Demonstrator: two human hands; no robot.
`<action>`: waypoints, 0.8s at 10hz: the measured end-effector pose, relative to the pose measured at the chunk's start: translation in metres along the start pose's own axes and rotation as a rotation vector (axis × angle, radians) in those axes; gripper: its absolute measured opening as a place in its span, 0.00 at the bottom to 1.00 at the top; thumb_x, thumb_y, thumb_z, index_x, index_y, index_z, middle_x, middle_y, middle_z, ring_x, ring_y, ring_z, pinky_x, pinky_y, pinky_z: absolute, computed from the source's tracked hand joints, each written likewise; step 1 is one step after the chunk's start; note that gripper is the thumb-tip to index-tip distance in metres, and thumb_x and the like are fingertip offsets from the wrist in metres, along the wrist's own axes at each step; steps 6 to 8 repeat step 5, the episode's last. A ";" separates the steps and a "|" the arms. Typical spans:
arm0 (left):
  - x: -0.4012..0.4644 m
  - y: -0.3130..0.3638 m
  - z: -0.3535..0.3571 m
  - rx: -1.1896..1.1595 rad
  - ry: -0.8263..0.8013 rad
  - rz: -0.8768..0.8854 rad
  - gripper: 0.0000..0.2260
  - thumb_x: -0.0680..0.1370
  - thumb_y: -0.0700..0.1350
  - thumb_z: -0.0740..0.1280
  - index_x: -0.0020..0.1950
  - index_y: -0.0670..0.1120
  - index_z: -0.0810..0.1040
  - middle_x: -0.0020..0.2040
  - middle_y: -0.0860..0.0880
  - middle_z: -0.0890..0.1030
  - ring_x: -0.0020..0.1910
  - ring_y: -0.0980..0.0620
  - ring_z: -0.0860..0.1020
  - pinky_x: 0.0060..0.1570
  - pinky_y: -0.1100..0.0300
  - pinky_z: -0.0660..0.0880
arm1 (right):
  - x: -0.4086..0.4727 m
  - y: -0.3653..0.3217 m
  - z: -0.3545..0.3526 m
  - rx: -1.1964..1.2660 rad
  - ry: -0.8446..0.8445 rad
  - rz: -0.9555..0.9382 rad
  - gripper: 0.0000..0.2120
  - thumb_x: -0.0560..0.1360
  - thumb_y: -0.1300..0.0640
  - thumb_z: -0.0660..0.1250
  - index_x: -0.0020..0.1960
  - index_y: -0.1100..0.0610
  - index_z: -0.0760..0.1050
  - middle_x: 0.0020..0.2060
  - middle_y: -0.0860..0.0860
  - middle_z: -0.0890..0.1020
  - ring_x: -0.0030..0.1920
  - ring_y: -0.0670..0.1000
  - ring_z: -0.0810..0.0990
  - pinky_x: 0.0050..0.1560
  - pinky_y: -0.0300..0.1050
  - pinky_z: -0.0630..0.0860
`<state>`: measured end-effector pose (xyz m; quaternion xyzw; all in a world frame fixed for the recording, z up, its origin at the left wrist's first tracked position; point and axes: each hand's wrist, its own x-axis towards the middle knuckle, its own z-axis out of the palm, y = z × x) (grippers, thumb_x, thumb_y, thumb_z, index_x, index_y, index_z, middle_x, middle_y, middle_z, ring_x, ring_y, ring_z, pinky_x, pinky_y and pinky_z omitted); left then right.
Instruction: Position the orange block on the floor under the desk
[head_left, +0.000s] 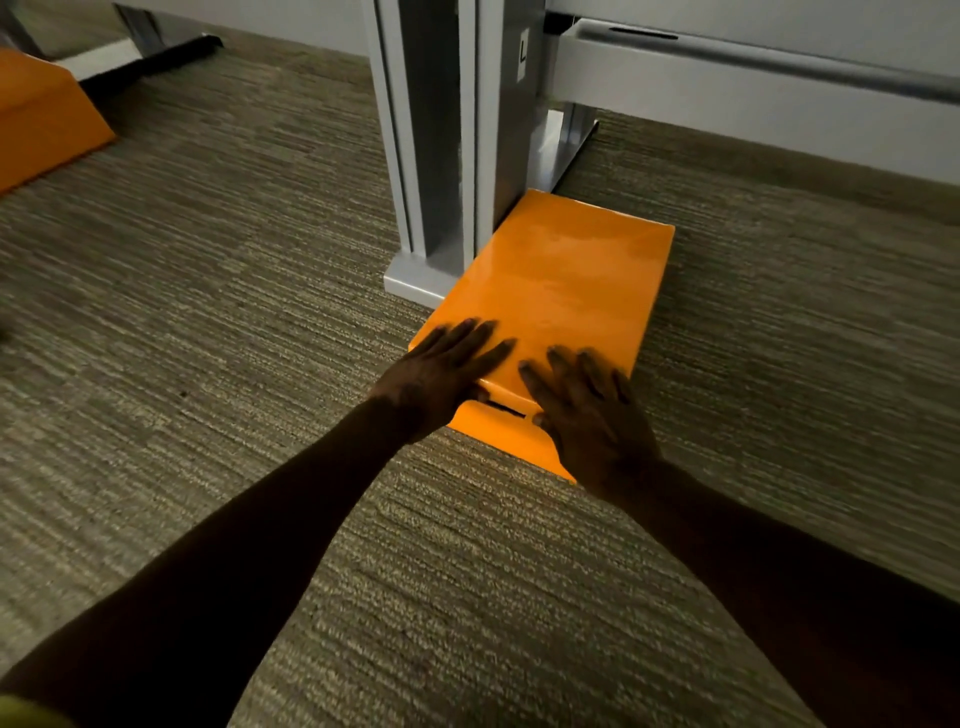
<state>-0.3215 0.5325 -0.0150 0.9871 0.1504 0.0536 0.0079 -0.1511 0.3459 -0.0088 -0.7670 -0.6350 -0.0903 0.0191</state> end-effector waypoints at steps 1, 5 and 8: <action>0.005 0.004 -0.004 -0.016 -0.041 -0.046 0.28 0.84 0.54 0.56 0.83 0.55 0.51 0.84 0.46 0.52 0.83 0.42 0.51 0.81 0.44 0.51 | 0.000 0.000 -0.001 0.002 -0.046 0.047 0.28 0.79 0.46 0.61 0.78 0.48 0.67 0.75 0.60 0.70 0.71 0.70 0.70 0.64 0.70 0.70; -0.036 0.069 -0.041 -0.055 -0.078 -0.325 0.36 0.82 0.56 0.62 0.83 0.51 0.44 0.84 0.43 0.49 0.83 0.40 0.45 0.81 0.45 0.50 | -0.052 -0.011 -0.058 0.055 -0.143 0.095 0.41 0.79 0.38 0.61 0.83 0.54 0.47 0.82 0.60 0.52 0.80 0.66 0.54 0.74 0.68 0.59; -0.036 0.069 -0.041 -0.055 -0.078 -0.325 0.36 0.82 0.56 0.62 0.83 0.51 0.44 0.84 0.43 0.49 0.83 0.40 0.45 0.81 0.45 0.50 | -0.052 -0.011 -0.058 0.055 -0.143 0.095 0.41 0.79 0.38 0.61 0.83 0.54 0.47 0.82 0.60 0.52 0.80 0.66 0.54 0.74 0.68 0.59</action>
